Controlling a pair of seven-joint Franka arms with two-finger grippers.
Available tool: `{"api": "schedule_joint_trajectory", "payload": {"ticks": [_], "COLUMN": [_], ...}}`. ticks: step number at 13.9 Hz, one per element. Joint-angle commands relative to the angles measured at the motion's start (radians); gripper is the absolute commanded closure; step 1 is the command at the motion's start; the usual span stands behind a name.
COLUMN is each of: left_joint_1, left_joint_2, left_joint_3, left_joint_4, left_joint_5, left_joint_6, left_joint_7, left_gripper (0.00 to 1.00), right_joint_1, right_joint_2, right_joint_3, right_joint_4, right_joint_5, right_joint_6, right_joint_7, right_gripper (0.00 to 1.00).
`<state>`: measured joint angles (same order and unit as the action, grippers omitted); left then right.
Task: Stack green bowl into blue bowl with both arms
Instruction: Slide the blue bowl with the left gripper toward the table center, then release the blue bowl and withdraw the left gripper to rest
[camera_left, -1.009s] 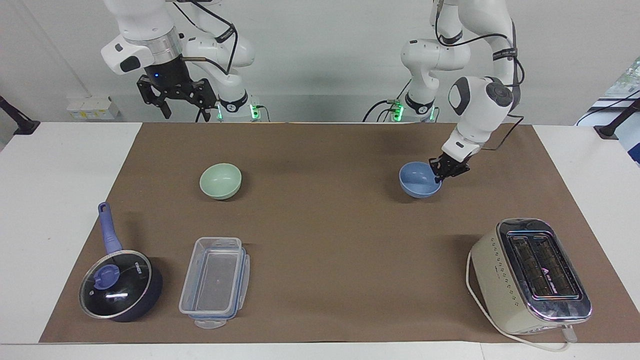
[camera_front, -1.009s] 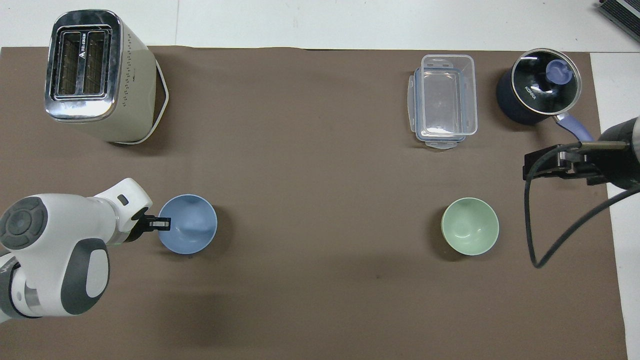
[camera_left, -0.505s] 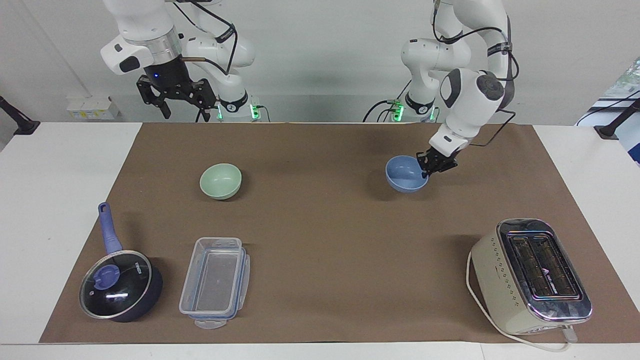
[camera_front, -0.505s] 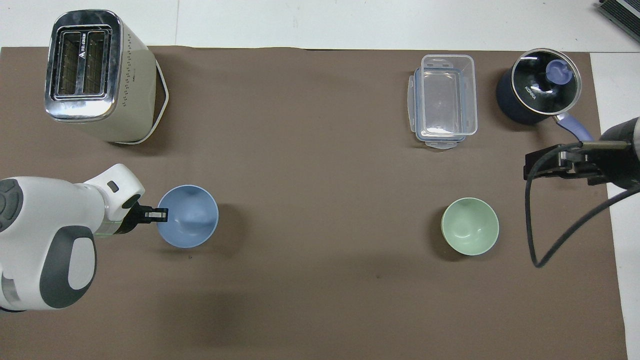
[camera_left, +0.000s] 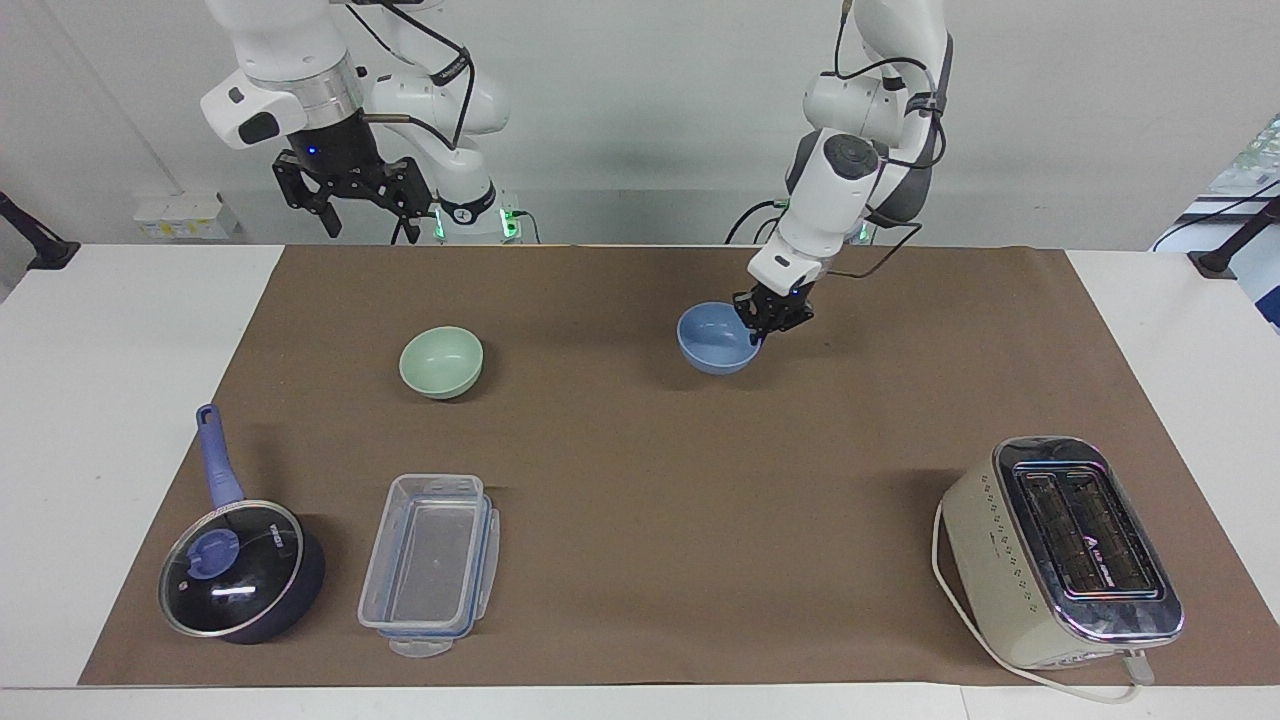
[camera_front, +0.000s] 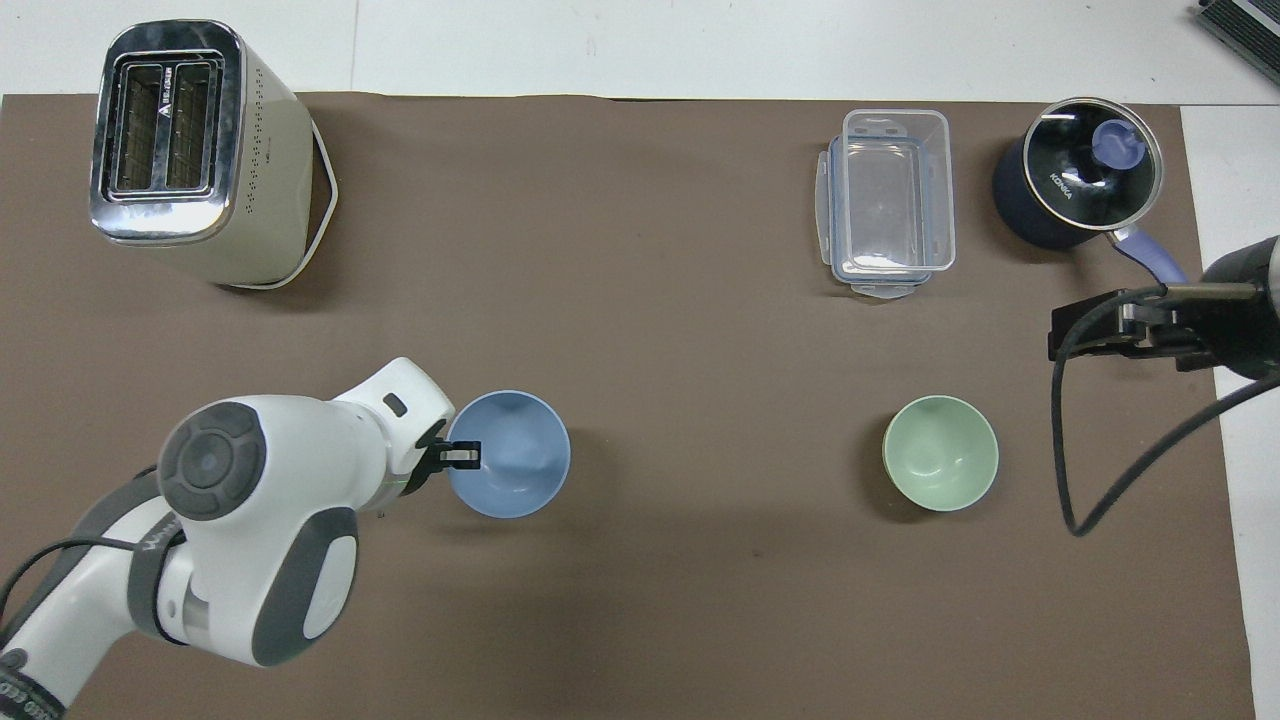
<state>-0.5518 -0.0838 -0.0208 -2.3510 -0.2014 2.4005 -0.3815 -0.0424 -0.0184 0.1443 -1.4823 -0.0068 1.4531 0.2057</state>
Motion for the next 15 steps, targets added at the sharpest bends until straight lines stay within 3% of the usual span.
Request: {"api": "schedule_joint_trajectory", "payload": {"ticks": [1, 4, 5, 6, 9, 13, 15], "left_joint_1": [-0.085, -0.111, -0.109, -0.103, -0.097, 0.036, 0.123], "left_joint_2": [0.045, 0.062, 0.061, 0.067, 0.05, 0.064, 0.058], "left_joint_3": [0.018, 0.018, 0.018, 0.019, 0.03, 0.03, 0.028], "left_joint_4": [-0.007, -0.04, -0.042, -0.033, -0.019, 0.163, 0.188], "left_joint_5": [-0.015, -0.015, -0.015, -0.013, -0.015, -0.003, -0.001], "left_joint_6": [0.063, 0.066, 0.06, 0.057, 0.039, -0.205, -0.225], "left_joint_7": [-0.059, -0.065, -0.047, -0.033, -0.034, -0.033, -0.027], "left_gripper": [1.0, 1.0, 0.93, 0.01, 0.0, 0.0, 0.0], "right_joint_1": [-0.017, -0.028, -0.028, -0.028, -0.028, -0.028, -0.028], "right_joint_2": [-0.011, -0.011, -0.011, -0.011, -0.011, -0.011, -0.011], "right_joint_3": [0.001, 0.001, 0.001, 0.001, 0.001, 0.001, 0.001], "right_joint_4": [-0.012, -0.012, -0.012, -0.013, -0.013, -0.013, -0.013], "right_joint_5": [0.022, 0.022, 0.022, 0.022, 0.022, 0.022, 0.022], "right_joint_6": [-0.008, -0.008, -0.008, -0.008, -0.007, -0.007, -0.007], "right_joint_7": [-0.028, -0.028, -0.026, -0.023, -0.023, -0.02, -0.022], "right_gripper": [0.0, 0.0, 0.0, 0.0, 0.0, 0.0, 0.0]}}
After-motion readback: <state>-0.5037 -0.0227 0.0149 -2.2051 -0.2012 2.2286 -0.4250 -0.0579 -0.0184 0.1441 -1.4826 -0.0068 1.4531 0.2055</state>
